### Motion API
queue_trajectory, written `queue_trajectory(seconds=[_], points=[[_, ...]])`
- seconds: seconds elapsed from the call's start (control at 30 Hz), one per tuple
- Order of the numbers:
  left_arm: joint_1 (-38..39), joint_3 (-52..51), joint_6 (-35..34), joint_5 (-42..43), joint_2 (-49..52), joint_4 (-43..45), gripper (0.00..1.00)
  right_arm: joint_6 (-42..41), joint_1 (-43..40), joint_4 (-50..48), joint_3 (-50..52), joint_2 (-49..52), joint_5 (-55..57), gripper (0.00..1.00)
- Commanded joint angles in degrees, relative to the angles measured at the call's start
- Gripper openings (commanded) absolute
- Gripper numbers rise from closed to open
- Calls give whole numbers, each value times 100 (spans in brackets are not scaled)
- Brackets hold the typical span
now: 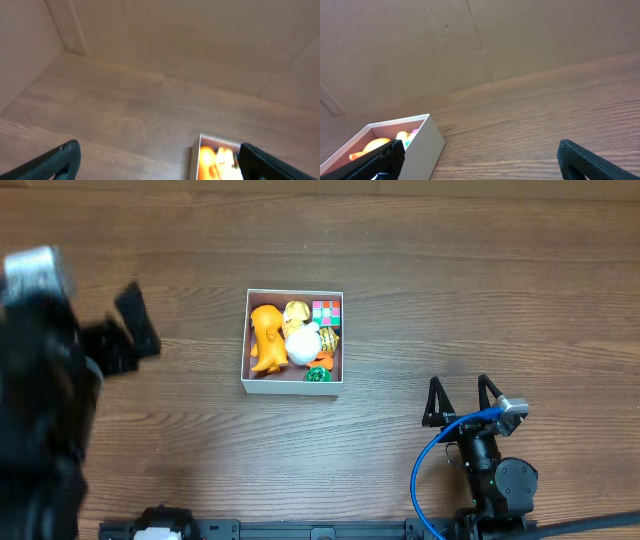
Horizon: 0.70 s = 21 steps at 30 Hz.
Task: Pack container
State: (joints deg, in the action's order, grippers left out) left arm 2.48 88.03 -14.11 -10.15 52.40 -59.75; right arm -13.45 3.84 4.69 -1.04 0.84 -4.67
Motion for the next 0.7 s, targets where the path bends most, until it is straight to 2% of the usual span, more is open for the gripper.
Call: queue_trajectory(seconds=[0.0, 0.3, 0.47, 0.67], points=[[-22, -1309, -155, -79, -1108, 649, 100, 20, 28, -26, 59, -68, 4, 100], [-22, -4188, -153, 240, -3222, 2957, 100, 20, 28, -26, 59, -68, 4, 100], [-22, -5281, -155, 564, -3882, 3757, 100, 20, 28, -26, 59, -68, 4, 100], [-22, -5864, -153, 551, -4385, 3569, 100, 20, 28, -26, 59, -68, 4, 100]])
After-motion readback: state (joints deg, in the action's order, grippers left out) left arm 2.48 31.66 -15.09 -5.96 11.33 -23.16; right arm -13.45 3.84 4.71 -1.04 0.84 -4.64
